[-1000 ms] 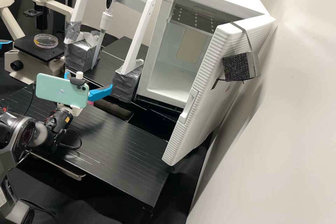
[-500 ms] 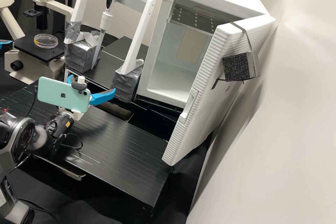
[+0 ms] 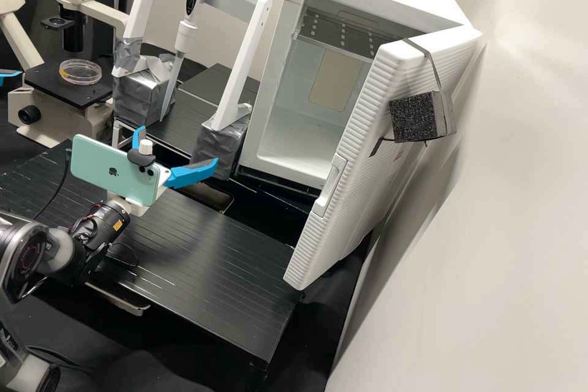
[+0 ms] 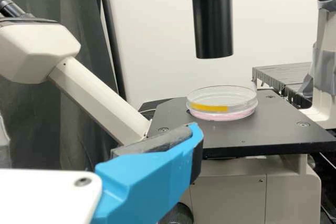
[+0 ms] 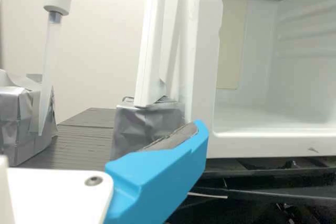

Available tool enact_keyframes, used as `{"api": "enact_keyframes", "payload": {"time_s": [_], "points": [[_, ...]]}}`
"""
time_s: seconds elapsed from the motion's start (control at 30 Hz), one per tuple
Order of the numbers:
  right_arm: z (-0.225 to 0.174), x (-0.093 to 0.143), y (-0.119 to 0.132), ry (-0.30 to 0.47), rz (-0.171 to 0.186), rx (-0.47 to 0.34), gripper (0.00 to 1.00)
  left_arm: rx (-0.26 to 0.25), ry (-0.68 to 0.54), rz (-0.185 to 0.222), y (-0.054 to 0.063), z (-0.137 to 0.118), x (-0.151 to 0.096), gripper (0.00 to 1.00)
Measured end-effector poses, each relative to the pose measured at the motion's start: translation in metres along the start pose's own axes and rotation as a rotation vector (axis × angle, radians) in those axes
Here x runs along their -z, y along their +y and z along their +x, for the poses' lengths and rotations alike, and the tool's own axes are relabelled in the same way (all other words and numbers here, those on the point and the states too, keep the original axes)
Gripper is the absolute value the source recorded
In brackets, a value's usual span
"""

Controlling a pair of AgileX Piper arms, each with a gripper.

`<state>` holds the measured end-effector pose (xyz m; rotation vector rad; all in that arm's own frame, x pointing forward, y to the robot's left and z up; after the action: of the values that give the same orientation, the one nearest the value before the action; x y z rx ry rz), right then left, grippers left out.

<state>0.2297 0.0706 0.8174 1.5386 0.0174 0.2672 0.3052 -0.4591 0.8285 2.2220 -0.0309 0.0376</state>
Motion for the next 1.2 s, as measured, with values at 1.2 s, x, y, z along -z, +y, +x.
{"api": "enact_keyframes", "payload": {"time_s": [1.2], "points": [[0.031,-0.063,0.074,-0.144,0.014,-0.254,1.00,0.000,0.000,0.000,0.000,0.000,0.000,1.00]]}}
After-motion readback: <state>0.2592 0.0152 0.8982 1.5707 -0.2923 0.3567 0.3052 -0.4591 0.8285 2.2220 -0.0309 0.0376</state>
